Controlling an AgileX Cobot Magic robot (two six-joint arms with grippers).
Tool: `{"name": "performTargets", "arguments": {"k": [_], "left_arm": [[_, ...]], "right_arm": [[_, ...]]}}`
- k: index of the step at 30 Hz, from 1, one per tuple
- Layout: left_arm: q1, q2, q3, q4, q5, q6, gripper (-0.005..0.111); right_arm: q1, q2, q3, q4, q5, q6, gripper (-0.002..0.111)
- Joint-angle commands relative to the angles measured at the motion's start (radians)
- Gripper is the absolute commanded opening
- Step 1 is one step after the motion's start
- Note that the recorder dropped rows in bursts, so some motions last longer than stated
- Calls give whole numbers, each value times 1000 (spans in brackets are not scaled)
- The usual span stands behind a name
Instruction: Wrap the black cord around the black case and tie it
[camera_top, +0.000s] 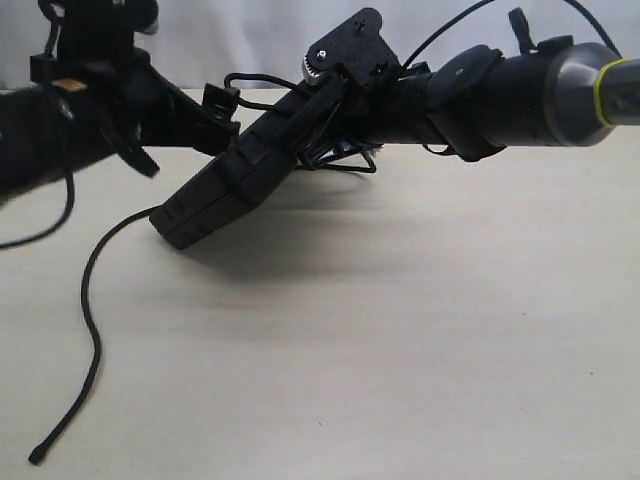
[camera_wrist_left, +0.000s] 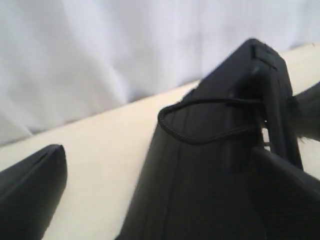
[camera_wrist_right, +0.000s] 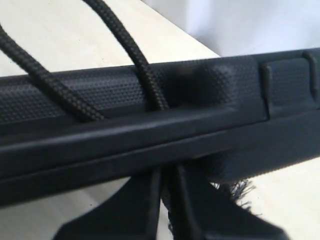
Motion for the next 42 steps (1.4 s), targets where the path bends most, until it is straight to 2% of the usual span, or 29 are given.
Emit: {"name": "performTargets", "arguments": {"k": [1, 2, 4, 6, 10, 13, 19, 22, 26, 32, 34, 40, 42], "left_arm": [[197, 41, -198, -2, 431, -46, 90], [236, 65, -250, -2, 482, -91, 90], [303, 143, -368, -4, 667, -123, 90], [334, 212, -441, -13, 797, -156, 90], [357, 327, -537, -59, 942, -198, 90], [357, 392, -568, -70, 969, -198, 90], [357, 458, -568, -104, 916, -186, 89], [357, 460, -568, -140, 935, -142, 75], [357, 460, -568, -221, 968, -80, 42], [357, 460, -568, -256, 1014, -80, 6], [357, 460, -568, -256, 1017, -80, 0], [357, 460, -566, -261, 1020, -80, 0], [357, 460, -566, -263, 1020, -80, 0]], "right_arm": [[-1, -6, -2, 4, -10, -5, 4], [-1, -6, -2, 4, -10, -5, 4], [-1, -6, -2, 4, -10, -5, 4], [-1, -6, -2, 4, -10, -5, 4], [-1, -6, -2, 4, -10, -1, 4], [-1, -6, -2, 4, -10, 6, 4], [-1, -6, -2, 4, -10, 23, 4], [-1, -6, -2, 4, -10, 39, 4], [-1, -6, -2, 4, -10, 39, 4], [-1, -6, -2, 4, -10, 39, 4], [-1, -6, -2, 4, 4, 39, 4], [-1, -6, -2, 4, 37, 39, 5], [-1, -6, -2, 4, 51, 39, 9]]}}
